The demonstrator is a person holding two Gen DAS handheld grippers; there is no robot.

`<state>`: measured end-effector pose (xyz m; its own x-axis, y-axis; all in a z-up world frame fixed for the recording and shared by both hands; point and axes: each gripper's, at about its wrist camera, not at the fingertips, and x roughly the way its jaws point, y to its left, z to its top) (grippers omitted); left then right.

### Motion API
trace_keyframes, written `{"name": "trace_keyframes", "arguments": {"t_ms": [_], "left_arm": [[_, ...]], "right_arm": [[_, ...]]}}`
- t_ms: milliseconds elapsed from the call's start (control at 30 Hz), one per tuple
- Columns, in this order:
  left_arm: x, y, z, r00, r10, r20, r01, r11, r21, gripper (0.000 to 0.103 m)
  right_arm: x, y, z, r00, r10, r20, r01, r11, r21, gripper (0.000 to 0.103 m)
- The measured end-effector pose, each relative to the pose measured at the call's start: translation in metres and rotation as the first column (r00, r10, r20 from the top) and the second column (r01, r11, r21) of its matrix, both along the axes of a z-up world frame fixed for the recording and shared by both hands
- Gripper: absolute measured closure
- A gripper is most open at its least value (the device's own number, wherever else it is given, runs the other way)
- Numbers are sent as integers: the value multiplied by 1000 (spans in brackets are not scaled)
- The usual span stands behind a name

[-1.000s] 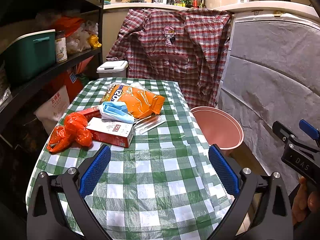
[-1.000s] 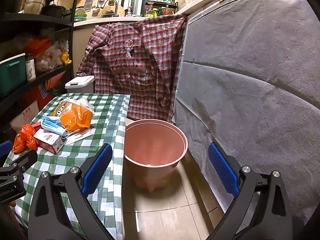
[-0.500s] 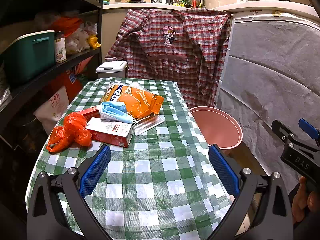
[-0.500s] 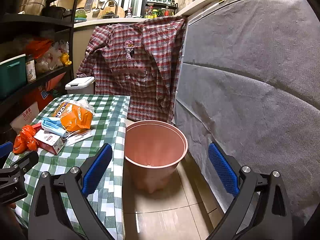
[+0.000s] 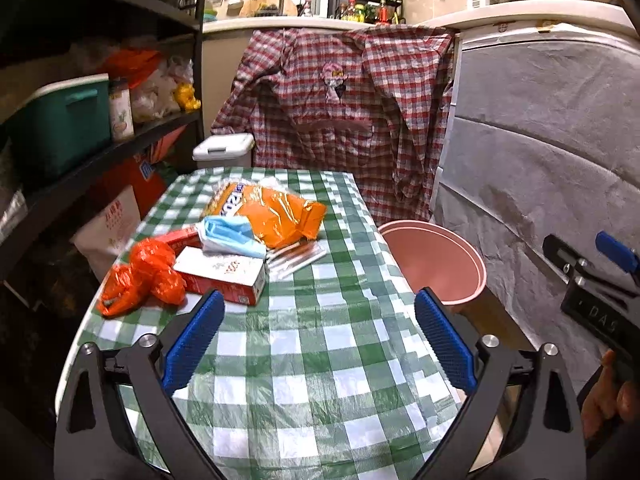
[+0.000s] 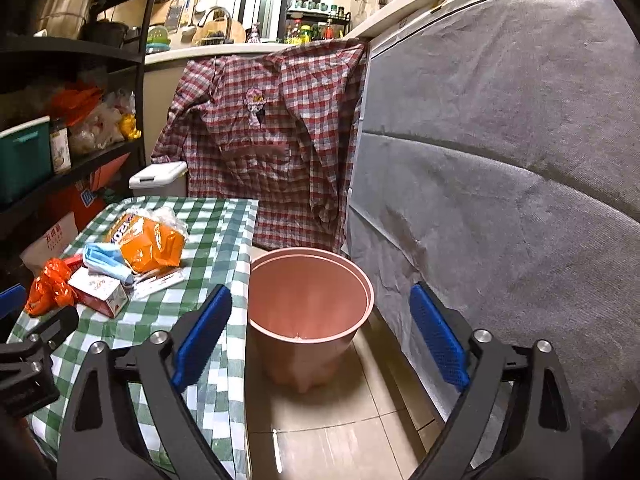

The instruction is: Collect trash

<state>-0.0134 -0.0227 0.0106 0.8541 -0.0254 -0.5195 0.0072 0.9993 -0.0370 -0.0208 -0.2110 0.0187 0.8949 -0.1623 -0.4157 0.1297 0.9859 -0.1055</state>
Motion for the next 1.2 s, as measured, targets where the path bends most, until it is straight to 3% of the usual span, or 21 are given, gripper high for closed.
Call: {"name": "trace_keyframes", "arguments": {"t_ms": [200, 400, 500, 733, 867, 967, 1067, 1200], "left_arm": [[-6, -2, 12, 998, -1, 56, -1, 999, 33, 21], [-1, 11, 43, 998, -39, 51, 40, 999, -13, 27], [7, 25, 70, 995, -40, 87, 43, 999, -24, 28], [30, 59, 122, 980, -27, 196, 22, 999, 29, 28], [41, 81, 125, 975, 0, 224, -7, 1000, 31, 33], [55, 97, 110, 980, 13, 198, -15, 1000, 11, 44], [71, 108, 99, 989, -32, 146, 29, 999, 22, 52], [78, 121, 95, 983, -103, 150, 90, 991, 95, 52]], "right_arm": [[0, -4, 3, 1000, 8, 3, -8, 999, 46, 28], [1, 6, 24, 997, 64, 39, -66, 997, 46, 38], [3, 15, 40, 992, 109, 68, -112, 992, 51, 49], [25, 45, 65, 976, 195, 102, -202, 977, 66, 75], [39, 70, 71, 963, 244, 112, -254, 964, 81, 82], [56, 94, 67, 953, 282, 107, -292, 951, 98, 83], [66, 112, 61, 945, 312, 104, -322, 941, 101, 83], [81, 144, 47, 924, 370, 96, -378, 922, 88, 83]]}}
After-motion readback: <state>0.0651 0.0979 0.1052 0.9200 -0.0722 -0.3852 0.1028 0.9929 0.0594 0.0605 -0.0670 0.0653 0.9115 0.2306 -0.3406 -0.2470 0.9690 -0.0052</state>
